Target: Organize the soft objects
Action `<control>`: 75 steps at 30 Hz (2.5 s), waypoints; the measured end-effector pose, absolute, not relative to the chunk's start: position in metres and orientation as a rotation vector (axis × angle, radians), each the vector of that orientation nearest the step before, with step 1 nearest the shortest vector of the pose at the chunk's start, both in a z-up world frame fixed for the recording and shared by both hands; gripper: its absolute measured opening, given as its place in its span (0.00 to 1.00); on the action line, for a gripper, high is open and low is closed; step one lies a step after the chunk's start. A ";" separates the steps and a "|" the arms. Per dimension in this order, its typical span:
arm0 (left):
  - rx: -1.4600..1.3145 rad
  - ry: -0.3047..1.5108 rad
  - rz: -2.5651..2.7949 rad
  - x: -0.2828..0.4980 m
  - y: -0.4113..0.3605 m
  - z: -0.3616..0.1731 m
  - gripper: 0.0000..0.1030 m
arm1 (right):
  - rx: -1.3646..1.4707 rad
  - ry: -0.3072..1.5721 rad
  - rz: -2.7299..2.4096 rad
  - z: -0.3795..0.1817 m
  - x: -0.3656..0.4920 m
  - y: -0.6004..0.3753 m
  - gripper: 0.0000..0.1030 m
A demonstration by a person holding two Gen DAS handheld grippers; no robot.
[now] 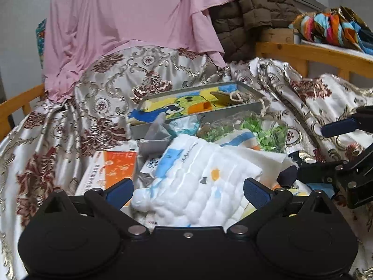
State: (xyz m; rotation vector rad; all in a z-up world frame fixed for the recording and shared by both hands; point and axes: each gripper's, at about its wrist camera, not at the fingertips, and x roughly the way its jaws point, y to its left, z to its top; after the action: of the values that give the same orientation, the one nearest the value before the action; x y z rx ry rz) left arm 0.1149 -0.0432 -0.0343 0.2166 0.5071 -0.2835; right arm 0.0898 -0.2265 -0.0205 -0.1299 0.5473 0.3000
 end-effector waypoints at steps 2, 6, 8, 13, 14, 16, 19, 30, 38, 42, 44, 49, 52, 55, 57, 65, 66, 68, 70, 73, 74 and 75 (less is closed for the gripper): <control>0.225 0.524 -0.292 0.122 -0.046 -0.039 0.92 | -0.131 0.549 0.321 -0.024 0.095 -0.225 0.90; 0.187 0.571 -0.281 0.132 -0.043 -0.042 0.89 | -0.158 0.534 0.339 -0.030 0.104 -0.220 0.77; 0.174 0.577 -0.266 0.133 -0.041 -0.041 0.89 | -0.156 0.515 0.358 -0.031 0.108 -0.219 0.74; 0.118 0.614 -0.275 0.137 -0.036 -0.042 0.81 | -0.193 0.480 0.386 -0.034 0.114 -0.211 0.49; 0.113 0.624 -0.276 0.138 -0.035 -0.043 0.79 | -0.197 0.483 0.386 -0.036 0.116 -0.209 0.44; 0.109 0.628 -0.274 0.139 -0.034 -0.044 0.78 | -0.201 0.488 0.376 -0.038 0.118 -0.207 0.43; 0.085 0.629 -0.280 0.139 -0.032 -0.042 0.76 | -0.200 0.480 0.366 -0.038 0.118 -0.208 0.38; 0.098 0.642 -0.260 0.137 -0.033 -0.042 0.52 | -0.296 0.457 0.384 -0.040 0.110 -0.193 0.20; 0.057 0.681 -0.313 0.135 -0.034 -0.044 0.22 | -0.285 0.463 0.424 -0.039 0.105 -0.191 0.05; -0.008 0.704 -0.331 0.134 -0.030 -0.044 0.13 | -0.298 0.463 0.427 -0.039 0.102 -0.190 0.04; -0.023 0.703 -0.321 0.133 -0.028 -0.044 0.10 | -0.310 0.461 0.422 -0.039 0.100 -0.188 0.03; -0.017 0.699 -0.290 0.133 -0.030 -0.045 0.17 | -0.337 0.448 0.415 -0.038 0.096 -0.187 0.03; 0.022 0.693 -0.279 0.131 -0.035 -0.045 0.34 | -0.348 0.440 0.413 -0.037 0.094 -0.186 0.03; 0.052 0.687 -0.276 0.131 -0.039 -0.045 0.50 | -0.346 0.437 0.415 -0.037 0.094 -0.187 0.03; 0.052 0.693 -0.269 0.133 -0.040 -0.046 0.54 | -0.347 0.436 0.414 -0.037 0.094 -0.187 0.03; 0.032 0.734 -0.271 0.143 -0.036 -0.051 0.34 | -0.321 0.465 0.390 -0.040 0.104 -0.190 0.17; 0.023 0.742 -0.275 0.144 -0.035 -0.051 0.32 | -0.324 0.464 0.389 -0.041 0.104 -0.190 0.17; 0.019 0.752 -0.281 0.145 -0.034 -0.053 0.26 | -0.326 0.467 0.394 -0.042 0.105 -0.188 0.17; 0.024 0.758 -0.290 0.145 -0.035 -0.054 0.19 | -0.331 0.486 0.396 -0.044 0.107 -0.186 0.17; 0.038 0.766 -0.296 0.144 -0.037 -0.055 0.09 | -0.329 0.499 0.398 -0.045 0.107 -0.183 0.06; 0.039 0.765 -0.295 0.143 -0.037 -0.055 0.06 | -0.327 0.498 0.399 -0.045 0.106 -0.184 0.05; 0.036 0.761 -0.297 0.142 -0.037 -0.054 0.05 | -0.324 0.494 0.401 -0.044 0.106 -0.184 0.05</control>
State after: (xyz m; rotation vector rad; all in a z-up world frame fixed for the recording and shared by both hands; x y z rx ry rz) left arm 0.1421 -0.0366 -0.0540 0.0364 0.7611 -0.2966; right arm 0.1056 -0.1840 -0.0439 -0.3242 0.4939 0.4005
